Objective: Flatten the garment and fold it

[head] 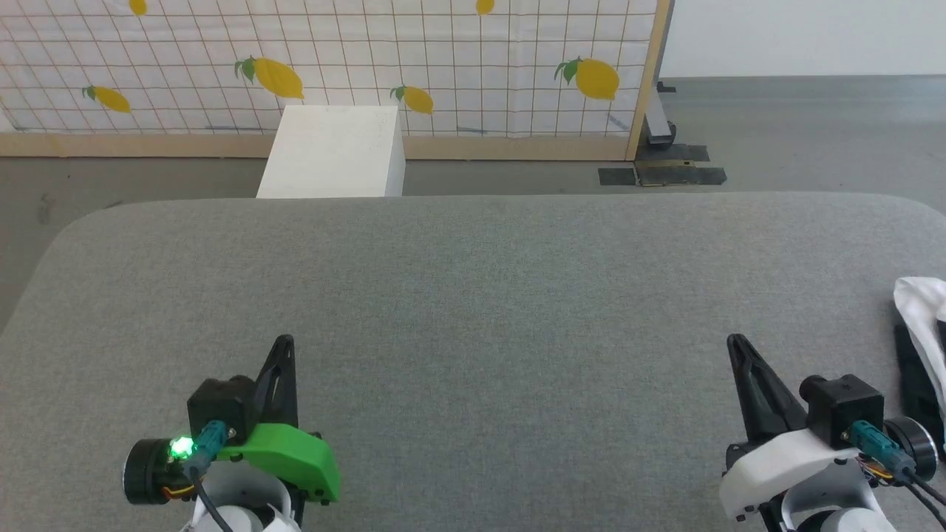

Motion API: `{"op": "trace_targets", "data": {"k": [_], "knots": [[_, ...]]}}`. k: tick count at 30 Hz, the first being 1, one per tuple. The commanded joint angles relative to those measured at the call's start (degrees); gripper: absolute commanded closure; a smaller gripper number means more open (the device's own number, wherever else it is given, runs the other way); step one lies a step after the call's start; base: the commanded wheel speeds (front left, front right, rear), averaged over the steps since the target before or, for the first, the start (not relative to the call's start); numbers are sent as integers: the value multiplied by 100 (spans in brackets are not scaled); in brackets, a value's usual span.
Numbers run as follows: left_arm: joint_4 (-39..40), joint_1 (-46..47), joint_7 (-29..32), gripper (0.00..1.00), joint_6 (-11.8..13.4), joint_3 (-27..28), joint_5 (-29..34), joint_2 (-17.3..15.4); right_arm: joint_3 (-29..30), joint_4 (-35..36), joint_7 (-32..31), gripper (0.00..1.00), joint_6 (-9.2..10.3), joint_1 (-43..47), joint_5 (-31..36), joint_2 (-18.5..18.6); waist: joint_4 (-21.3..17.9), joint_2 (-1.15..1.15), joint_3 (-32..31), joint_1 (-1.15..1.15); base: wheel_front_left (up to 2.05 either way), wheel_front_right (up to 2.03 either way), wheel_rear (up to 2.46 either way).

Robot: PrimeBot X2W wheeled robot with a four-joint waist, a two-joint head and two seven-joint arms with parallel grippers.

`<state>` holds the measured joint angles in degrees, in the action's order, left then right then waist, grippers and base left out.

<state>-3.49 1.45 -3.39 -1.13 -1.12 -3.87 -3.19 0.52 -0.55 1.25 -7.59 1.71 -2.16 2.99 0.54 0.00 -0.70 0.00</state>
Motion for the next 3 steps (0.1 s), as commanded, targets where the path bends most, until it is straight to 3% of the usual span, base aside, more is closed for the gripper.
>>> {"op": "trace_targets", "data": {"k": [1,3], "knots": [[47,-76,35,100,36,14,120,25,-10,35,-24,100,8,-97,61,-9,-3,0,4,0,0,0,0],[67,-81,55,100,41,21,138,25,-13,36,-31,100,8,-102,72,-9,-6,0,8,0,0,0,0]]}}
